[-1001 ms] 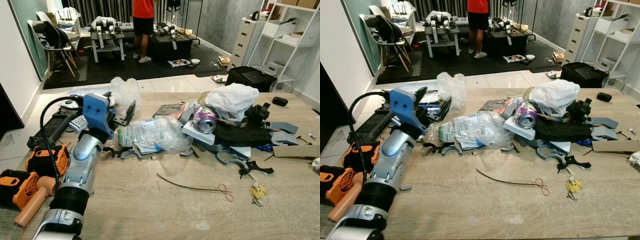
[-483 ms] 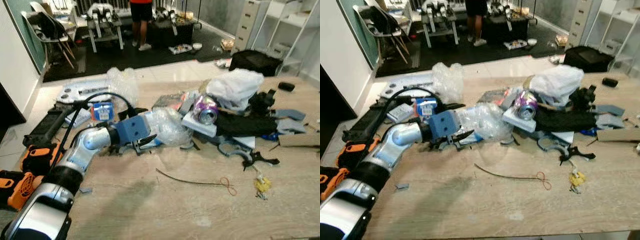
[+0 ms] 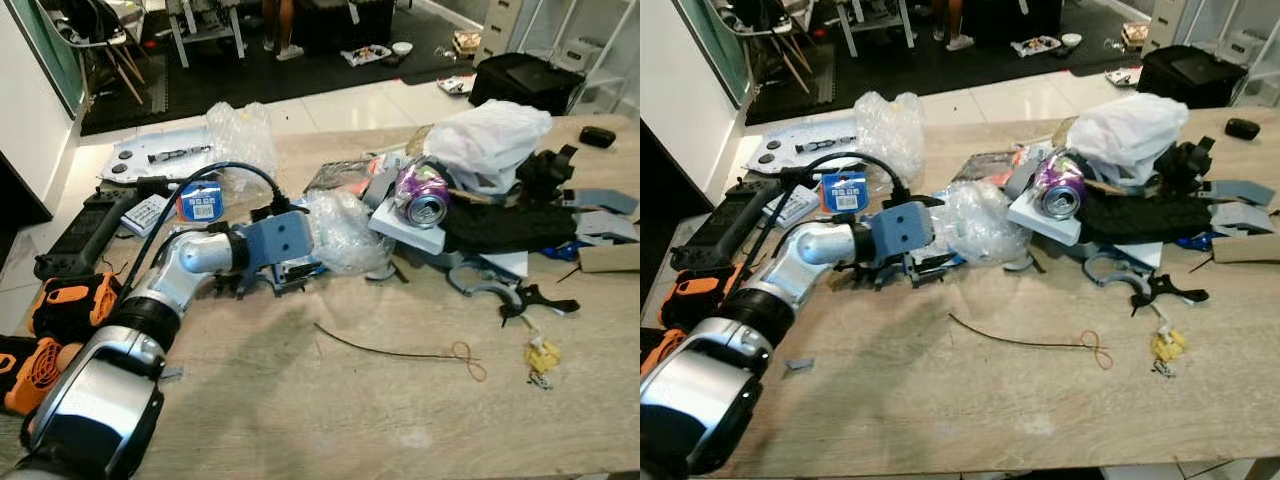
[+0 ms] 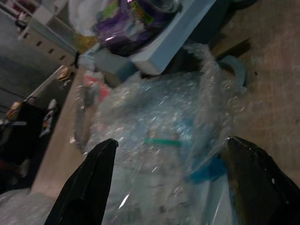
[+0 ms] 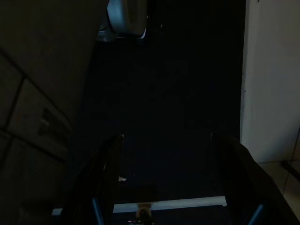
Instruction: Picking trash to rubbish bin
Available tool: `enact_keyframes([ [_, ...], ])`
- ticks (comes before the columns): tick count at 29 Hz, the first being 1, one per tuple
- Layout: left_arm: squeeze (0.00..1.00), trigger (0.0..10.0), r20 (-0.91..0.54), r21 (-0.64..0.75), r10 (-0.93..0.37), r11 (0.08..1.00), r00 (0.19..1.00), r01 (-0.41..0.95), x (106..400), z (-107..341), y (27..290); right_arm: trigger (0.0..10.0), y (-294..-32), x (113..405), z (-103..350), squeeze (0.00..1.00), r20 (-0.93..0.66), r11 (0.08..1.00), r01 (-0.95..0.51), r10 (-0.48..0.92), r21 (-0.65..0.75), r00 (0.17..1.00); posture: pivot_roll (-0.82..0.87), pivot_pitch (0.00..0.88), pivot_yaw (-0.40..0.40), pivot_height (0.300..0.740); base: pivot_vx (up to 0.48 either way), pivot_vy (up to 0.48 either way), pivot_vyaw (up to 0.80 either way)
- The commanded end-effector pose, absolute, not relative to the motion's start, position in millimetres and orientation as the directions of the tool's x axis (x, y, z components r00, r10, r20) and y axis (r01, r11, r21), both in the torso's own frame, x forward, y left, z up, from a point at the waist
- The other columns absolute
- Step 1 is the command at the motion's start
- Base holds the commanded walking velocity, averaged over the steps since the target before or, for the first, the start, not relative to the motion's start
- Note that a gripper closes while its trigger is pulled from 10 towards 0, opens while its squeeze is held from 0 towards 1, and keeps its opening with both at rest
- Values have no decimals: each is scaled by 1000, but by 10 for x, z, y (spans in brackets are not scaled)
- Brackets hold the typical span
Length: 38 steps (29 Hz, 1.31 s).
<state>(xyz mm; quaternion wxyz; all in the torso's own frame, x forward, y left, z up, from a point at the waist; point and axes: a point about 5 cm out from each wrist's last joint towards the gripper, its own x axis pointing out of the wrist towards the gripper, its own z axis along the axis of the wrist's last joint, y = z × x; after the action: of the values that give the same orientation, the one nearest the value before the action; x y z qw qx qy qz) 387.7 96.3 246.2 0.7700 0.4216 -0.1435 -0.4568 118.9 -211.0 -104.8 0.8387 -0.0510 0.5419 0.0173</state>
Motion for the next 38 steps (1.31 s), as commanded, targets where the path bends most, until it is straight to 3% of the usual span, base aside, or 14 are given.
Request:
enact_keyframes([
  [1, 0, 10000, -194, 790, -821, 194, 538, 581, 3880, 2423, 927, 10000, -2016, 1048, -1104, 0, -928, 996, -79, -2, -35, 374, -169, 342, 133, 740, 0, 0, 0],
  [20, 0, 10000, -205, 838, -726, 217, 657, 501, 3993, 2379, 691, 10000, -2083, 917, -1122, 0, -933, 998, -46, -23, -42, 359, -209, 353, 140, 740, 0, 0, 0],
  [22, 0, 0, -228, 839, -703, 209, 674, 502, 4007, 2339, 703, 10000, -2088, 934, -1117, 0, -931, 998, -43, -25, -43, 363, -211, 347, 141, 740, 0, 0, 0],
  [34, 0, 0, -243, 849, -659, 210, 711, 485, 4042, 2327, 754, 10000, -2093, 1049, -1091, 0, -923, 998, -39, -32, -51, 383, -205, 301, 140, 740, 0, 0, 0],
  [38, 0, 0, -196, 841, -675, 257, 711, 476, 4052, 2437, 756, 10000, -2072, 1135, -1073, 0, -917, 998, -41, -31, -52, 397, -199, 276, 139, 740, 0, 0, 0],
])
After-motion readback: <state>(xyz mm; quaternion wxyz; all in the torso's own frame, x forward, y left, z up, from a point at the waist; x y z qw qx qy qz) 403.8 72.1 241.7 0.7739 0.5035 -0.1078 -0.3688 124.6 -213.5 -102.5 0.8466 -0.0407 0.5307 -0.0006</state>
